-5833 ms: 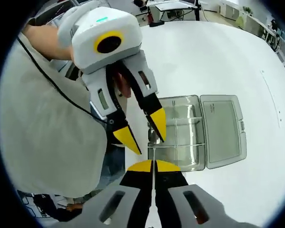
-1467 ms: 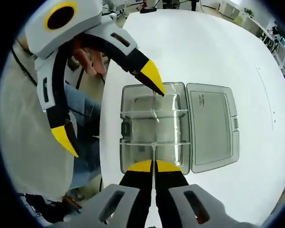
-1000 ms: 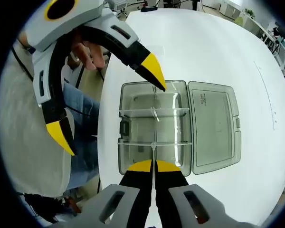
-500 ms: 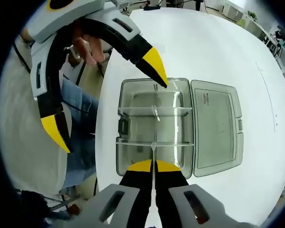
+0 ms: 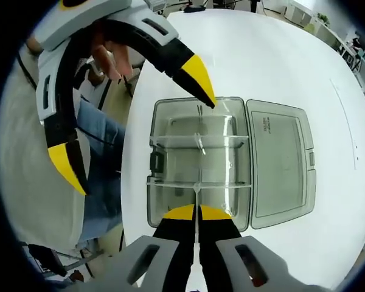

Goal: Insert the divider into the dual guide fixture by aligning both edges with the guide slots and pushing it downward to the bottom, including one-sided entry, uneven engagement, binding, and posture correction.

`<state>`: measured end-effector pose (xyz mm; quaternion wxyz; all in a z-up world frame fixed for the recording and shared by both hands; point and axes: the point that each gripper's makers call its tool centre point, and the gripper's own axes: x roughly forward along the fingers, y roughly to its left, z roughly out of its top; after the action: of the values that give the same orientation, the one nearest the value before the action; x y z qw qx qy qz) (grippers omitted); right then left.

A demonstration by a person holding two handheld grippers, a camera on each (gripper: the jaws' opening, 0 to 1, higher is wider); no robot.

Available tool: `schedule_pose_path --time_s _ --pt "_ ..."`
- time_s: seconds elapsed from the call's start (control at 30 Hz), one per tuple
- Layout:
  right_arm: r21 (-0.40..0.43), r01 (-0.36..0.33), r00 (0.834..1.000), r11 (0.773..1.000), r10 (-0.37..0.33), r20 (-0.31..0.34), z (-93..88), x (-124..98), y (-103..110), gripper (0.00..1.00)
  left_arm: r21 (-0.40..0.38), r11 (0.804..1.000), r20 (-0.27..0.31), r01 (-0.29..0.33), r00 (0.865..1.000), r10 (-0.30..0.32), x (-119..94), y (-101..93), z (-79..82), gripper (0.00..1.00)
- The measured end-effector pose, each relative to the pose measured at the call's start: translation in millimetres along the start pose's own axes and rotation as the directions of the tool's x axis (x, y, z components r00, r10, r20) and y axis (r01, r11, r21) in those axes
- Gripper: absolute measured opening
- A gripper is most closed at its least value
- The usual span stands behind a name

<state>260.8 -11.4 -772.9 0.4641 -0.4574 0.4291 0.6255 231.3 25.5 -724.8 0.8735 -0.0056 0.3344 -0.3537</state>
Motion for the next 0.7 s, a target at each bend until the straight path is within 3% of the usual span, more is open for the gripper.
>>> schedule_pose_path --time_s 0.7 --pt "0.017 0.002 1.0 1.0 -0.002 -0.005 -2.3 11 0 0.0 -0.003 1.0 -0.004 0.0 1.0 0.0 -1 0.1 -1.7 0.83"
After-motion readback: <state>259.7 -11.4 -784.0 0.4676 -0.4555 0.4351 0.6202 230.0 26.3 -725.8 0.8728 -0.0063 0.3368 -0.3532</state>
